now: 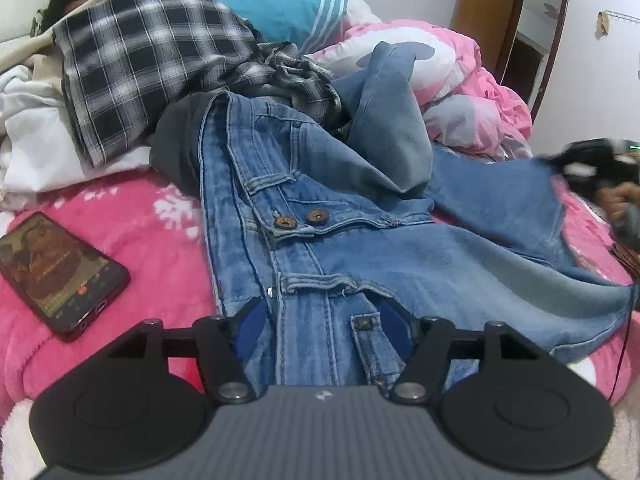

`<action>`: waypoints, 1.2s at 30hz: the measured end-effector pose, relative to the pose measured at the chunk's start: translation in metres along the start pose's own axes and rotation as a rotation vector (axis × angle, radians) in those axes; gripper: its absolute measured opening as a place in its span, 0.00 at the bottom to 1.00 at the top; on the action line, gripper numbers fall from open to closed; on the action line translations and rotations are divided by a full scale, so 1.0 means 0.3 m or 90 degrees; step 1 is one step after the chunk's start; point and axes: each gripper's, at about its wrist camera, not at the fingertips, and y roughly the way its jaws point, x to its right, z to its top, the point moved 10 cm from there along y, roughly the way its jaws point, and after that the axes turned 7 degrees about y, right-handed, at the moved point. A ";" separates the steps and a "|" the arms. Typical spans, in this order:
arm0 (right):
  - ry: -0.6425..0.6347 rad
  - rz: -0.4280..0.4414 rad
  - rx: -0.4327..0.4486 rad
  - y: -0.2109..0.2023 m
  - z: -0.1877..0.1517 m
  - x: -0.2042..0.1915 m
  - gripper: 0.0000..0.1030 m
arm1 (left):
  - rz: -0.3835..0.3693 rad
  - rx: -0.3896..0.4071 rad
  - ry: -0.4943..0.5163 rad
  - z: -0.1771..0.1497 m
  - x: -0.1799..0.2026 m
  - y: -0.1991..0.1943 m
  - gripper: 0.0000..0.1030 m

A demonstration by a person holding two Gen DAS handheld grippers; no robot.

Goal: Fold clothes

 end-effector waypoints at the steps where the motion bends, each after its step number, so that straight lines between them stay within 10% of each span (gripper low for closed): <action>1: 0.004 0.014 0.037 -0.084 0.037 -0.012 0.02 | -0.002 -0.002 -0.006 -0.002 -0.006 0.000 0.64; 7: 0.009 -0.005 0.281 -0.695 0.162 0.064 0.02 | -0.038 -0.011 -0.023 -0.019 -0.005 -0.013 0.66; 11: 0.032 -0.145 0.357 -0.939 0.133 0.263 0.02 | -0.048 -0.013 -0.027 -0.033 -0.007 -0.021 0.66; 18: 0.086 -0.425 0.374 -1.050 0.008 0.494 0.21 | -0.032 -0.035 -0.025 -0.067 -0.007 0.010 0.61; 26: -0.123 -0.419 0.478 -1.067 0.004 0.145 0.46 | -0.015 -0.038 -0.075 -0.068 -0.044 0.043 0.18; 29: -0.162 -0.354 0.439 -0.992 0.015 0.034 0.50 | -0.022 -0.031 -0.085 -0.075 -0.047 0.040 0.16; 36: -0.283 -0.279 0.039 -0.317 -0.182 0.011 0.65 | -0.018 -0.031 -0.065 -0.080 -0.037 0.052 0.19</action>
